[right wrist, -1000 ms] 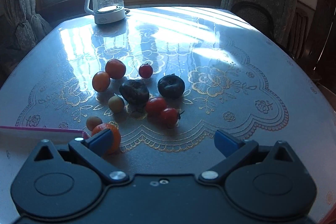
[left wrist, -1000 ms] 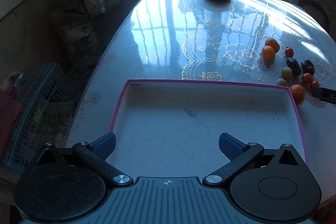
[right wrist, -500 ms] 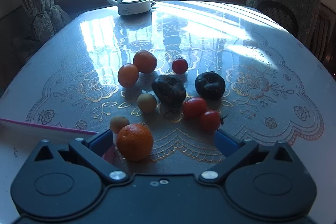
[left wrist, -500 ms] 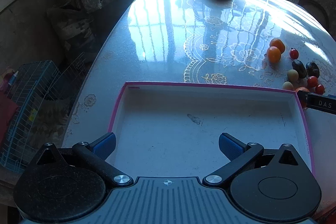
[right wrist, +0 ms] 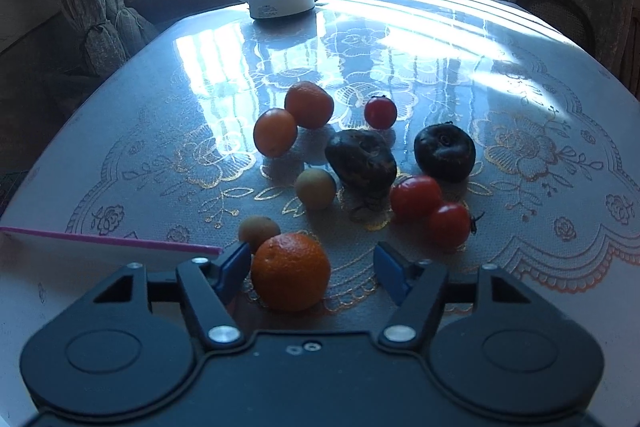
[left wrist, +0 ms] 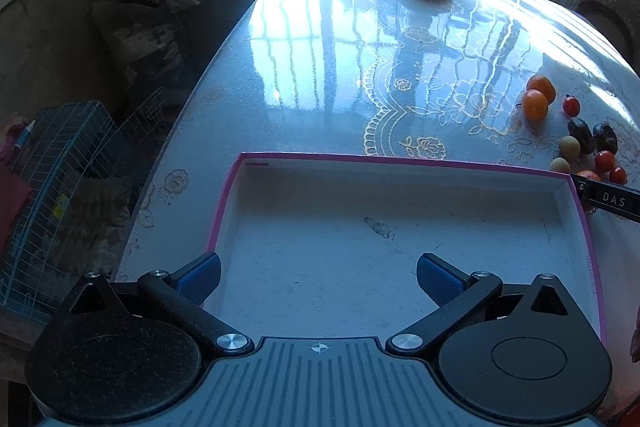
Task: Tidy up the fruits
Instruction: 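Move the right gripper to the orange and close on it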
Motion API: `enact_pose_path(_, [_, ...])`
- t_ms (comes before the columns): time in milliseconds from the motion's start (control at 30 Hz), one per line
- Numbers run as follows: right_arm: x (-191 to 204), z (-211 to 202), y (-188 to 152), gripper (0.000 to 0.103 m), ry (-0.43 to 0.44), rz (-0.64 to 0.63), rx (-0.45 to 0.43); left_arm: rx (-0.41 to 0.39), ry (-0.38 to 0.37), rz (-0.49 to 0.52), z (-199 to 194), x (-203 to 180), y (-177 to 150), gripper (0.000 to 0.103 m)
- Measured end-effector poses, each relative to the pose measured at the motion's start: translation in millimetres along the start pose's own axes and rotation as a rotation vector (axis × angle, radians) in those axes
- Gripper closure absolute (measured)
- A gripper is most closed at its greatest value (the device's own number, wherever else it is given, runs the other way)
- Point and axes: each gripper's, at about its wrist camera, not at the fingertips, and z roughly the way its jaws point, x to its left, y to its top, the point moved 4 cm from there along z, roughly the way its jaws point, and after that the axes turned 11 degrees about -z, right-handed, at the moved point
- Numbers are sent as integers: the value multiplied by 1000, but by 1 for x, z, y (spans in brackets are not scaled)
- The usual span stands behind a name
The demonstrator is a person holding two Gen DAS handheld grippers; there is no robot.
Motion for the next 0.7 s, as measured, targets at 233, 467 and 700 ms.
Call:
enact_pose_path(233, [5, -3, -1, 64, 39, -12, -14, 11, -8, -13, 2, 4, 0, 0])
enact_pose_path(467, [3, -11, -2, 65, 29, 26, -39, 0, -5, -19, 1, 9, 2, 0])
enact_pose_path(700, [3, -44, 11, 76, 12, 12, -110, -4, -16, -55, 1, 19, 9, 0])
